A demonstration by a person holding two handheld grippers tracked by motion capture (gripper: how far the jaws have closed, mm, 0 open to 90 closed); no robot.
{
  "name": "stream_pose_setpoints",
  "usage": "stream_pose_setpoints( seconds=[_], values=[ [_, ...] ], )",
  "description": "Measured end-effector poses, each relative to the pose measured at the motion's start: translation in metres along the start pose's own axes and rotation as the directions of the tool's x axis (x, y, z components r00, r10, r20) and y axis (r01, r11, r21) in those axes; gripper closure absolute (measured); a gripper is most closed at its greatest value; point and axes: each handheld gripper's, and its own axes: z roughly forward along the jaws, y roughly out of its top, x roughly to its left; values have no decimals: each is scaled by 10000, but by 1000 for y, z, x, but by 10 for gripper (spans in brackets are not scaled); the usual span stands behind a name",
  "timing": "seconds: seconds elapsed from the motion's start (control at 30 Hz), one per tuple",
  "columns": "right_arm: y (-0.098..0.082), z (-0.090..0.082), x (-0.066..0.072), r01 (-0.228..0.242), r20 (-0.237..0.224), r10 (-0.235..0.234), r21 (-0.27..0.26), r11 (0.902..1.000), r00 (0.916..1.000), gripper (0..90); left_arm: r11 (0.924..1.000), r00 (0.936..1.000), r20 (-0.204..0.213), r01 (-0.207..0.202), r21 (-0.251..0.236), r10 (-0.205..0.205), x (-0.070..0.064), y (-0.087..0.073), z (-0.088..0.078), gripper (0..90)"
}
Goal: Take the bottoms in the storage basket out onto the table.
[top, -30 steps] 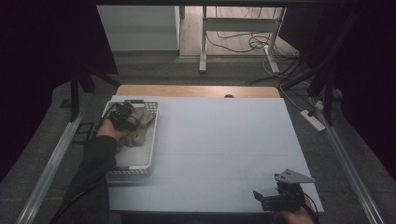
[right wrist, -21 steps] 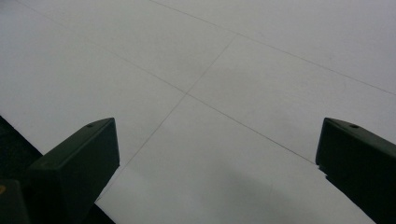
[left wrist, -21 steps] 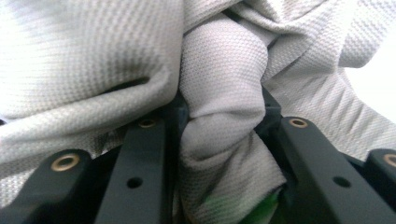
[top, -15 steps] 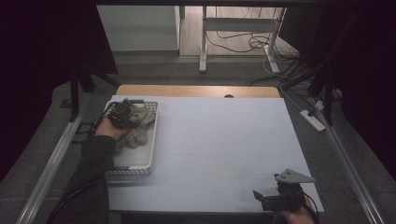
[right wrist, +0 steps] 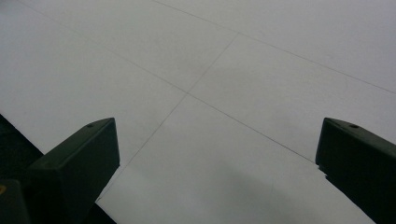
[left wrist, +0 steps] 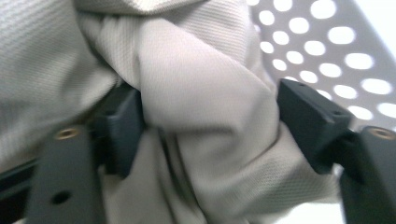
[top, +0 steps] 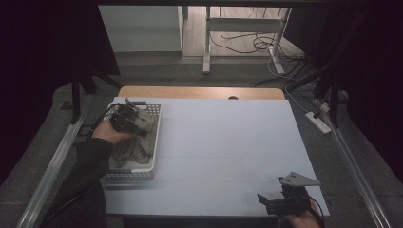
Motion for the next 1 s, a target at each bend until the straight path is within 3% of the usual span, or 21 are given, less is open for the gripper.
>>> stream_pose_setpoints(
  seconds=[0.13,0.2,0.33,0.47,0.57,0.67,0.77,0.83,1.0],
  values=[
    [0,0,0,36,-5,-36,3,10000,10000,0,9992,9999,98,-98,-395,101,0,-4,-26,203],
    [0,0,0,43,1,-43,28,10000,10000,0,9971,9997,-188,-175,-738,161,1,-7,-37,182],
    [0,1,1,87,2,-87,37,10000,10000,0,9904,9937,-1117,-236,-1365,83,11,-9,-41,15],
    [0,1,1,102,-2,-102,43,9999,9999,0,9916,9922,-1092,462,-1206,-595,28,-8,-28,0],
    [0,1,0,65,-9,-65,47,10000,10000,0,9936,9931,-928,635,-936,-722,34,-7,-18,0],
    [0,0,0,64,-12,-64,35,10000,10000,0,9926,9952,-94,961,-748,-970,40,-5,-3,0],
    [0,0,0,40,-17,-40,33,10000,10000,0,9935,9944,593,912,-675,-873,36,-3,4,0],
    [0,0,0,38,-21,-38,38,10000,10000,0,9965,9943,812,723,-414,-688,30,-1,9,0],
    [0,0,1,86,-20,-86,25,10000,10000,0,9985,9999,136,93,541,-101,14,3,30,0]
  ],
)
